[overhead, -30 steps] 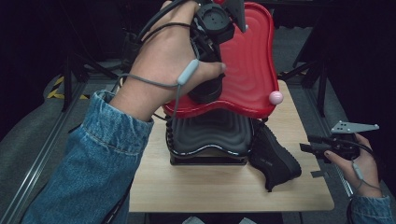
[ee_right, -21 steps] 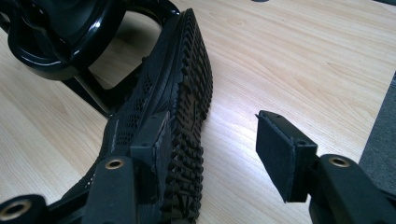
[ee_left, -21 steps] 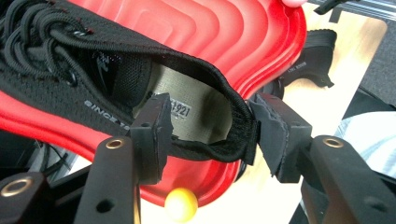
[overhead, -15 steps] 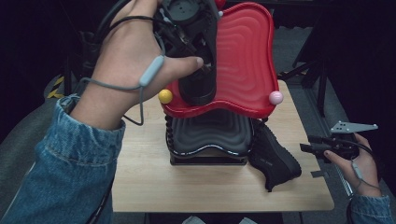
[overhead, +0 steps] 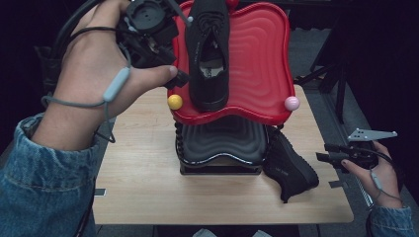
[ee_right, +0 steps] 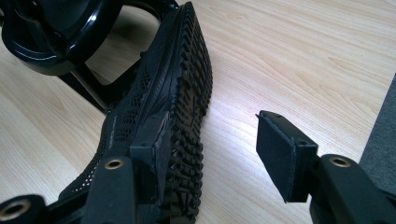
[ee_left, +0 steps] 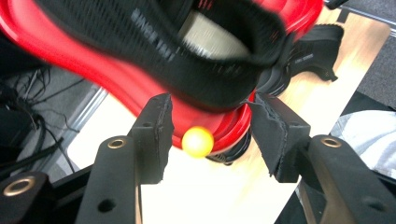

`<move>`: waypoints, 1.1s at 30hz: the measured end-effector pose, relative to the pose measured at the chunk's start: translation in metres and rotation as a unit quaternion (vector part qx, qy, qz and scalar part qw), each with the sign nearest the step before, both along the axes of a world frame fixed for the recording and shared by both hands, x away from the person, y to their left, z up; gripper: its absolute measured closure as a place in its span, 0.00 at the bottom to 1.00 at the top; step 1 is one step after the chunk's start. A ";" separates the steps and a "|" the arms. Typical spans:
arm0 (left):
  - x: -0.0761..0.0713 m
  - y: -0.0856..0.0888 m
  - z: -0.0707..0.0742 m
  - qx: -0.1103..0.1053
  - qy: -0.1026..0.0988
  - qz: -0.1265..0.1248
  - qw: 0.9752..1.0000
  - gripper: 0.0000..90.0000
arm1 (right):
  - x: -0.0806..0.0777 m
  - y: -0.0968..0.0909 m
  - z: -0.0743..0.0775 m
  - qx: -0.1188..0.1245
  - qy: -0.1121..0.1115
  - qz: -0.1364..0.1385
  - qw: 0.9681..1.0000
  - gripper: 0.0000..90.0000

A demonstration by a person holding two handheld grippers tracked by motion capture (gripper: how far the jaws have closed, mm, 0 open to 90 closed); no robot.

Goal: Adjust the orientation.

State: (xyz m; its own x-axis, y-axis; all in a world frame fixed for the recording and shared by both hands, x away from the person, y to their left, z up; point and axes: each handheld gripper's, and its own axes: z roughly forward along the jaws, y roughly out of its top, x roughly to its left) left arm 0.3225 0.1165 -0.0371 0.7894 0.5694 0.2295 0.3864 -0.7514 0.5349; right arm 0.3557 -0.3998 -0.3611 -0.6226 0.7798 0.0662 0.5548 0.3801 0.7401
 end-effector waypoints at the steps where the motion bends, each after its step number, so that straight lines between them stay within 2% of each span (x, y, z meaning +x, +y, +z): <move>1: 0.001 0.003 -0.003 -0.001 0.003 0.004 1.000 0.55 | 0.000 0.000 0.000 -0.001 0.000 0.000 1.000 0.51; 9: 0.009 0.031 -0.030 -0.003 0.031 0.034 0.999 0.55 | 0.001 0.000 -0.001 -0.001 0.003 -0.001 1.000 0.51; 14: 0.014 0.048 -0.050 -0.019 0.047 0.047 0.998 0.54 | 0.001 0.001 -0.003 -0.005 0.007 -0.002 1.000 0.51; 19: 0.018 0.063 -0.072 -0.033 0.055 0.057 0.996 0.53 | 0.002 0.001 -0.003 -0.008 0.009 -0.002 1.000 0.51; 21: 0.020 0.069 -0.084 -0.031 0.057 0.059 0.996 0.51 | 0.003 0.001 -0.003 -0.010 0.009 -0.002 1.000 0.51; 22: 0.020 0.069 -0.084 -0.031 0.057 0.059 0.996 0.51 | 0.003 0.001 -0.003 -0.010 0.010 -0.003 1.000 0.51; 23: 0.021 0.076 -0.099 -0.039 0.064 0.064 0.995 0.51 | 0.004 0.001 -0.002 -0.010 0.008 -0.002 1.000 0.51; 25: 0.022 0.081 -0.111 -0.041 0.069 0.066 0.995 0.51 | 0.007 0.002 -0.002 -0.010 0.010 -0.001 1.000 0.52; 26: 0.022 0.081 -0.111 -0.041 0.069 0.066 0.995 0.51 | 0.007 0.002 -0.002 -0.010 0.010 -0.001 1.000 0.52; 27: 0.023 0.084 -0.120 -0.044 0.072 0.069 0.994 0.51 | 0.008 0.003 -0.002 -0.011 0.012 -0.001 1.000 0.52; 33: 0.025 0.094 -0.156 -0.063 0.087 0.073 0.992 0.50 | 0.018 0.010 -0.004 -0.020 0.026 0.017 0.999 0.61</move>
State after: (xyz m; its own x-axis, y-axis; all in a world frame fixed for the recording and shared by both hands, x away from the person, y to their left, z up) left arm 0.3479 0.2107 -0.1934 0.7181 0.6957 0.0178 0.5802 -0.6127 0.5366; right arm 0.3734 -0.3900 -0.3652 -0.6449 0.7612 0.0685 0.5781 0.4272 0.6952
